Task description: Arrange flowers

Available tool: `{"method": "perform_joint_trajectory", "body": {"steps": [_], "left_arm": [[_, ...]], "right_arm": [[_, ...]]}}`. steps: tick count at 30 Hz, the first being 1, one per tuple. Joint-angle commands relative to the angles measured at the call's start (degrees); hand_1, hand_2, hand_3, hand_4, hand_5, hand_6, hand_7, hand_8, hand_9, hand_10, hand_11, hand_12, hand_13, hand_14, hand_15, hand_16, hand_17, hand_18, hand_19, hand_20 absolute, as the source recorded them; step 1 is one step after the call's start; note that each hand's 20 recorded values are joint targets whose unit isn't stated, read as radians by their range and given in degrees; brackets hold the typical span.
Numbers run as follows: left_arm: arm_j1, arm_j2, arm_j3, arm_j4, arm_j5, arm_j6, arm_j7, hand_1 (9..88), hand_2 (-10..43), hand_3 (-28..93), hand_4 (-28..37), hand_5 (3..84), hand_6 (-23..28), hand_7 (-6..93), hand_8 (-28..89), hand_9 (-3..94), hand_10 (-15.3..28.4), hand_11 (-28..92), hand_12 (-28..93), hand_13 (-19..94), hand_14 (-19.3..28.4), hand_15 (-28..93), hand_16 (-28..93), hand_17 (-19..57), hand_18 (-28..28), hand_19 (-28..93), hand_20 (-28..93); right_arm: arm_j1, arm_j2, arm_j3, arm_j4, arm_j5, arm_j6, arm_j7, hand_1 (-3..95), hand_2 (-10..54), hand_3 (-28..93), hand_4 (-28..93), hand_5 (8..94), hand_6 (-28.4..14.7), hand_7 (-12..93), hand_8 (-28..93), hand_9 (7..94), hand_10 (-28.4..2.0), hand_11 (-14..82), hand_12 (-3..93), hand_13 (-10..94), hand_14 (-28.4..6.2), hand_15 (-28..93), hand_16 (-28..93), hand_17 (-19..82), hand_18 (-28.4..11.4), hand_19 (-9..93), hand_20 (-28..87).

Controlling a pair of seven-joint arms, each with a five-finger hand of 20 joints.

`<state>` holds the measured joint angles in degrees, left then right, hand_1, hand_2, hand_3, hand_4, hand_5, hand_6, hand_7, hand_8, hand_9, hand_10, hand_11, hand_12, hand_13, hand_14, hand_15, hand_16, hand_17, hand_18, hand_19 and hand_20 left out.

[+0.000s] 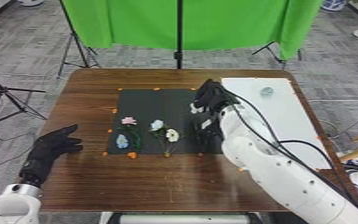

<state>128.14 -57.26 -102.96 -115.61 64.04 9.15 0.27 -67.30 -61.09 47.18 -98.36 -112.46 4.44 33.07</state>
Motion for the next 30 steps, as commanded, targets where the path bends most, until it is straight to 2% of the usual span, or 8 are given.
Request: {"method": "perform_joint_trajectory", "body": {"steps": [1,5,12,18,24,28,30], "left_arm": [[-0.02,-0.44,0.36,0.55,-0.1,-1.07,-0.78,26.1,19.0,63,-21.3,43.6,5.1,10.3,-6,50.5,15.8,26,14,45,21.4,34,-2,9.2,17.0,30,23],[0.05,-0.36,0.22,0.5,-0.14,-1.0,-0.96,25.9,18.9,63,-21.4,43.5,5.0,10.4,-6,50.3,15.7,26,14,45,21.4,34,-2,9.0,17.1,30,23],[0.13,-0.34,0.09,0.45,-0.1,-1.35,-1.24,25.8,19.0,63,-21.7,43.5,5.1,10.3,-6,50.3,15.7,26,14,45,21.4,34,-2,8.8,17.2,30,23],[0.28,-0.31,0.02,0.32,-0.11,-1.42,-1.34,25.7,19.0,63,-21.7,43.5,5.1,10.2,-6,50.2,15.8,26,14,45,21.4,34,-2,8.7,17.3,30,23],[0.14,-0.04,-0.03,0.42,-0.12,-1.6,-1.48,25.7,19.0,64,-21.7,43.4,4.9,10.4,-6,50.1,15.8,26,14,45,21.4,34,-2,8.7,17.3,30,23],[0.04,-0.15,-0.04,0.42,0.0,-1.81,-1.58,25.7,19.0,64,-21.7,43.4,4.9,10.3,-6,50.1,15.8,26,14,45,21.4,34,-2,8.7,17.3,30,23],[0.06,-0.01,-0.01,0.41,-0.03,-1.79,-1.62,25.7,19.0,64,-21.7,43.4,5.0,10.3,-6,50.1,15.8,26,14,45,21.4,34,-2,8.7,17.3,30,23]], "right_arm": [[-0.64,-0.4,-0.15,0.66,-0.53,-0.96,-0.28,55.0,-9.5,58,-14,78.5,0.6,20,9,87.2,-9.3,24.8,38.6,88,-3.2,62,37,61,-16.1,93,57],[-0.78,-0.05,-0.1,0.76,-0.75,-1.62,-0.32,53.1,-9.5,57,-14,77.8,0.6,19,8,86.7,-9.7,26.4,37.2,88,-3.4,63,36,61,-16.3,93,57],[-1.36,0.65,0.79,1.06,-1.18,-3.23,-0.33,51.3,-9.5,57,-14,77.1,0.5,18,8,85.5,-11.1,35.0,28.6,88,-3.7,63,36,61,-16.6,93,57],[-1.62,0.86,1.26,1.18,-1.65,-4.74,-0.32,47.8,-9.5,58,-13,74.9,0.8,17,7,85.5,-11.5,37.4,28.9,88,-3.9,63,36,61,-16.7,93,57],[-1.8,1.51,1.55,0.8,-1.59,-6.06,-0.32,41.7,-9.5,63,-14,72.1,1.2,16,2,85.4,-11.9,39.3,29.1,89,-3.9,63,36,61,-17.0,93,58],[-1.74,1.62,1.51,0.91,-3.51,-7.63,-0.62,37.6,-9.5,65,-14,71.0,1.3,17,-9,85.5,-12.2,40.6,28.9,89,-4.0,63,35,61,-17.1,93,58],[-1.68,1.79,1.7,0.68,-3.66,-8.76,-0.7,36.2,-9.5,65,-14,70.1,1.1,16,-9,85.6,-12.4,41.2,28.9,89,-4.0,63,35,61,-17.3,93,58]]}}
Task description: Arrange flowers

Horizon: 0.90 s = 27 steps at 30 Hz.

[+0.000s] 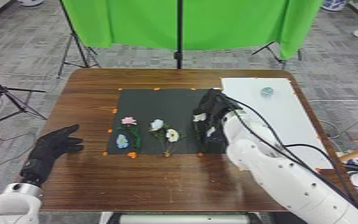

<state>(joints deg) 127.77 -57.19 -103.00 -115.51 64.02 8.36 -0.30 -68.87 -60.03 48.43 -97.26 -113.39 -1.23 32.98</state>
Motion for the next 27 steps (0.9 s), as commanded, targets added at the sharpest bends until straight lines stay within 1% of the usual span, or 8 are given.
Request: {"method": "perform_joint_trajectory", "body": {"steps": [1,7,11,13,14,19,21,27], "left_arm": [[0.5,-0.09,0.0,0.29,-0.03,-0.95,-1.04,25.7,18.9,64,-21.7,43.4,5.0,10.3,-6,50.1,15.8,26,14,45,21.4,34,-2,8.7,17.3,30,23],[0.52,-0.15,-0.09,0.27,-0.04,-0.74,-0.72,25.7,18.9,64,-21.7,43.4,4.7,10.5,-6,50.0,15.7,26,14,45,21.4,34,-2,8.6,17.4,30,23],[0.56,-0.36,0.03,0.25,-0.01,-0.64,-0.41,25.6,19.0,64,-21.5,43.4,4.6,10.5,-6,50.1,15.7,26,14,45,21.3,34,-2,8.6,17.4,30,23],[0.72,-0.44,-0.07,0.17,-0.02,-0.51,-0.38,25.7,18.9,64,-21.6,43.4,4.6,10.5,-6,50.1,15.7,26,14,45,21.4,34,-2,8.6,17.4,30,23],[0.52,-0.33,-0.01,0.29,-0.04,-0.52,-0.41,25.7,18.9,64,-21.6,43.4,4.6,10.5,-6,50.1,15.7,26,14,45,21.3,34,-2,8.6,17.4,30,23],[0.65,-0.37,-0.15,0.2,-0.08,-0.26,-0.38,25.7,18.9,64,-21.7,43.4,4.6,10.5,-6,50.0,15.7,26,14,45,21.5,34,-2,8.6,17.4,30,23],[0.84,-0.52,-0.24,0.13,-0.04,-0.37,-0.28,25.7,18.9,64,-21.7,43.3,4.4,10.5,-6,50.0,15.7,26,14,45,21.5,34,-2,8.5,17.4,30,23],[1.01,-0.6,-0.31,0.02,-0.06,-0.17,-0.12,25.7,18.9,64,-21.7,43.4,4.4,10.5,-6,50.0,15.7,26,14,45,21.5,34,-2,8.5,17.4,30,23]], "right_arm": [[-0.1,0.95,0.53,-0.68,-2.49,-3.57,-0.54,35.8,-9.5,65,-14,69.7,1.1,16,-10,86.0,-12.5,41.5,28.9,89,-4.0,63,35,61,-17.2,93,58],[0.73,1.19,0.13,-1.04,-2.99,-5.14,-0.76,29.2,-9.5,64,-13,67.8,0.8,15,-9,88.4,-12.5,44.3,27.9,92,-3.7,64,35,64,-17.9,93,62],[1.25,1.12,0.02,-1.23,-3.8,-7.37,-0.64,25.3,-9.5,62,-13,66.9,0.4,14,-9,88.7,-12.5,44.7,27.6,93,-3.6,64,35,65,-17.9,93,63],[1.49,1.03,0.32,-1.39,-3.74,-8.54,-0.64,23.1,-8.4,61,-13,66.3,0.1,13,-9,88.7,-12.5,44.7,27.5,93,-3.5,64,35,65,-17.8,93,63],[1.51,1.04,0.81,-1.69,-3.17,-9.66,-0.33,21.3,-6.7,60,-13,65.7,-0.1,13,-9,88.7,-12.5,44.7,27.5,93,-3.6,64,35,66,-17.9,93,63],[1.97,1.08,2.18,-3.0,-0.96,-13.89,0.05,18.9,-4.0,58,-13,65.2,-0.4,12,-9,88.7,-12.5,44.7,27.5,94,-3.5,65,33,67,-18.0,93,64],[1.88,1.11,2.36,-3.39,-1.1,-13.85,-0.21,16.8,-2.3,57,-13,65.1,-0.6,11,-9,91.2,-12.1,44.3,26.7,94,-3.3,66,32,68,-18.0,93,64],[2.76,1.71,4.91,-5.26,-1.52,-13.55,-0.35,16.6,-1.9,56,-13,64.1,-0.9,10,-8,91.8,-12.1,44.2,26.6,94,-3.3,67,31,68,-18.1,93,64]]}}
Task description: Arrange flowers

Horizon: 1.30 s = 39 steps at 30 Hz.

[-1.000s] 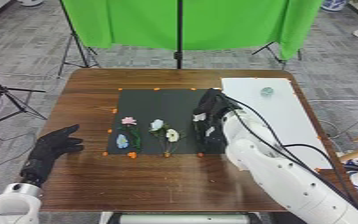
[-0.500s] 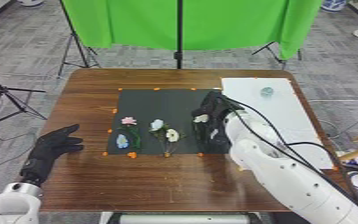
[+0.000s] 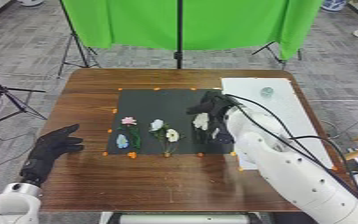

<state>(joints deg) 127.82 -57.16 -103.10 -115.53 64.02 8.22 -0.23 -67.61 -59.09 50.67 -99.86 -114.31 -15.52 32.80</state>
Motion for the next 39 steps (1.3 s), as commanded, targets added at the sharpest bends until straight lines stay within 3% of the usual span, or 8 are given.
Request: {"method": "perform_joint_trajectory", "body": {"steps": [1,10,16,25,29,34,36,39], "left_arm": [[0.91,-0.6,-0.17,0.02,-0.03,0.06,-0.21,25.7,18.9,64,-21.7,43.3,4.3,10.5,-6,50.0,15.7,26,14,45,21.5,34,-2,8.5,17.4,30,23],[1.3,-0.76,-0.36,-0.21,0.03,0.21,-0.34,25.7,19.0,63,-21.7,43.3,4.3,10.5,-6,50.0,15.7,26,14,45,21.5,35,-2,8.5,17.4,30,23],[1.4,-0.62,-0.45,-0.3,0.01,0.41,-0.28,25.7,19.0,63,-21.6,43.4,4.3,10.5,-6,50.1,15.8,26,14,45,21.5,35,-2,8.6,17.4,30,23],[0.8,-0.43,-0.17,-0.05,0.17,-0.15,-0.34,25.7,18.9,64,-21.6,43.5,4.4,10.3,-6,50.1,15.8,26,14,45,21.5,34,-2,8.9,17.3,30,23],[0.79,-0.12,0.76,0.45,1.15,2.07,2.84,29.2,15.5,64,-19.0,43.4,4.6,10.3,-6,48.0,15.5,26,14,43,20.6,33,-2,9.9,17.1,32,24],[0.45,0.39,2.03,1.31,1.75,6.09,7.75,43.4,3.4,63,-8.4,35.3,2.9,13.7,-7,27.3,10.4,23,13,27,13.0,23,0,11.8,15.5,30,23],[0.36,0.43,2.27,1.31,2.24,6.92,7.99,46.6,0.9,63,-6.1,32.9,2.1,15.4,-8,23.6,9.2,22,13,25,11.6,21,1,12.7,14.4,26,22],[0.25,0.33,1.95,1.4,1.59,4.98,7.31,47.4,-0.7,63,-5.0,31.7,1.8,16.3,-9,22.4,8.5,21,13,24,11.1,21,1,12.5,13.3,23,22]], "right_arm": [[1.61,1.03,3.49,-3.19,-0.88,1.37,-0.16,16.6,-1.8,56,-13,64.1,-0.9,10,-8,91.8,-12.1,44.2,26.6,94,-3.3,67,31,68,-18.1,93,65],[5.96,3.48,3.27,4.77,-15.34,20.6,3.86,17.9,-3.8,59,-12,64.6,-1.4,11,-8,83.3,-15.4,35.1,28.2,88,-5.7,64,37,61,-18.4,93,63],[7.71,3.74,2.82,11.97,-19.29,15.23,6.72,23.0,-7.2,61,-12,61.5,-2.3,12,-7,65.0,-19.1,16.1,24.6,77,-10.5,60,35,54,-19.1,93,57],[9.14,3.07,0.29,20.54,-21.29,8.88,9.33,25.9,-9.5,63,-13,53.0,-2.3,10,-6,55.1,-20.3,12.4,24.3,69,-13.5,61,34,49,-21.2,93,53],[8.91,3.66,0.07,21.96,-21.39,8.53,9.85,26.0,-9.5,64,-13,50.4,-2.1,10,-6,53.4,-20.6,11.9,24.3,68,-13.9,62,34,47,-22.0,93,52],[8.4,4.03,-0.16,23.48,-21.66,9.83,10.04,27.0,-9.5,64,-13,47.6,-1.3,10,-6,52.3,-20.8,11.8,24.3,67,-14.1,63,34,47,-22.4,93,52],[8.12,3.79,-0.08,24.47,-21.72,10.25,9.63,28.5,-9.5,65,-13,47.1,-1.2,10,-7,52.2,-20.7,12.0,24.3,67,-13.9,63,34,47,-22.2,93,51],[7.6,3.5,-0.37,26.1,-21.91,11.77,8.81,31.6,-9.5,66,-14,46.3,-0.8,11,-7,52.6,-20.4,12.8,24.2,68,-12.6,64,34,47,-21.6,93,51]]}}
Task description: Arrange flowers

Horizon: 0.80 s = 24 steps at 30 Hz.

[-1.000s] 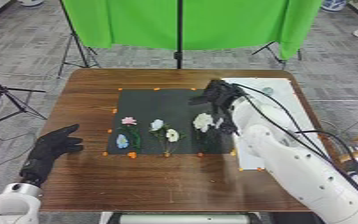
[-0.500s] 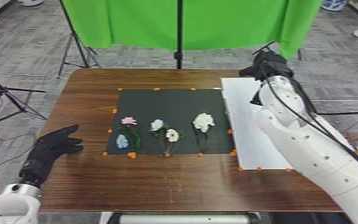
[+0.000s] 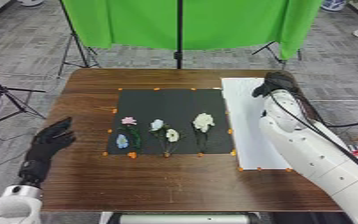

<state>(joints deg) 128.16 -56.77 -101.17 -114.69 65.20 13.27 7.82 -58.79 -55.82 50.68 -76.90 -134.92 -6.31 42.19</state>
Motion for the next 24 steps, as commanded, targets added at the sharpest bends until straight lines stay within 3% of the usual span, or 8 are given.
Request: {"method": "perform_joint_trajectory", "body": {"steps": [1,5,10,13,16,24], "left_arm": [[-0.12,-0.12,-0.01,0.59,0.38,-0.39,-0.96,47.3,-0.9,63,-4.9,31.6,1.8,16.4,-9,22.6,8.6,22,13,24,11.4,21,1,12.3,13.2,22,22],[-0.24,-0.38,0.05,0.64,0.03,-1.13,-1.38,45.2,-0.6,63,-4.5,32.0,1.9,16.3,-9,24.9,9.5,22,13,27,12.9,23,2,12.0,13.2,22,23],[-0.27,-0.47,-0.03,0.57,-0.29,-0.71,-1.57,43.0,0.5,63,-4.8,33.3,2.2,15.6,-9,27.5,10.3,22,13,29,14.1,25,1,11.5,13.6,22,23],[-0.05,-0.61,-0.22,0.4,-0.39,-0.8,-1.74,42.4,1.0,63,-5.0,33.8,2.4,15.2,-8,28.3,10.4,22,13,29,14.5,26,1,11.3,13.9,22,23],[-0.27,-0.57,-0.17,0.43,-0.33,-1.03,-2.05,41.9,1.4,63,-5.3,34.1,2.5,14.8,-8,28.9,10.6,22,13,30,14.8,27,0,11.1,14.2,23,23],[0.87,-0.48,-1.33,-0.22,-0.36,-0.92,-2.42,41.1,2.2,63,-5.8,34.8,2.8,14.4,-8,29.8,10.8,22,13,31,15.3,27,0,10.9,14.6,24,23]], "right_arm": [[-1.35,0.01,-0.49,3.76,-1.04,3.25,-0.98,33.3,-9.5,67,-14,46.2,-0.4,11,-7,53.3,-20.1,13.3,24.2,69,-11.7,65,34,48,-20.8,93,51],[-2.37,-0.11,-1.35,5.4,-0.62,9.01,-3.58,38.1,-9.5,68,-17,47.8,0.9,14,-8,56.0,-18.1,14.9,23.7,72,-9.0,65,33,50,-19.1,93,51],[-2.06,-0.09,-3.95,7.22,-0.93,19.67,-6.06,47.2,-9.5,70,-21,57.9,3.8,20,-12,67.4,-13.4,19.7,21.8,79,-4.9,65,34,55,-15.8,93,53],[-1.7,0.02,-5.15,7.1,-1.25,24.42,-6.05,55.2,-9.5,62,-23,67.7,3.8,23,-1,80.3,-8.8,9.9,34.9,83,-3.4,64,35,56,-15.2,93,55],[-2.72,0.5,-3.63,4.11,-0.59,26.17,-5.31,58.8,-9.5,60,-22,76.4,3.1,27,4,87.6,-7.4,9.3,40.0,87,-2.4,64,35,59,-15.0,93,57],[-10.05,3.04,3.83,-14.18,5.23,25.24,-3.01,60.2,-9.5,60,-21,79.4,1.2,26,5,89.8,-7.7,10.0,43.1,88,-1.9,64,35,61,-14.9,93,58]]}}
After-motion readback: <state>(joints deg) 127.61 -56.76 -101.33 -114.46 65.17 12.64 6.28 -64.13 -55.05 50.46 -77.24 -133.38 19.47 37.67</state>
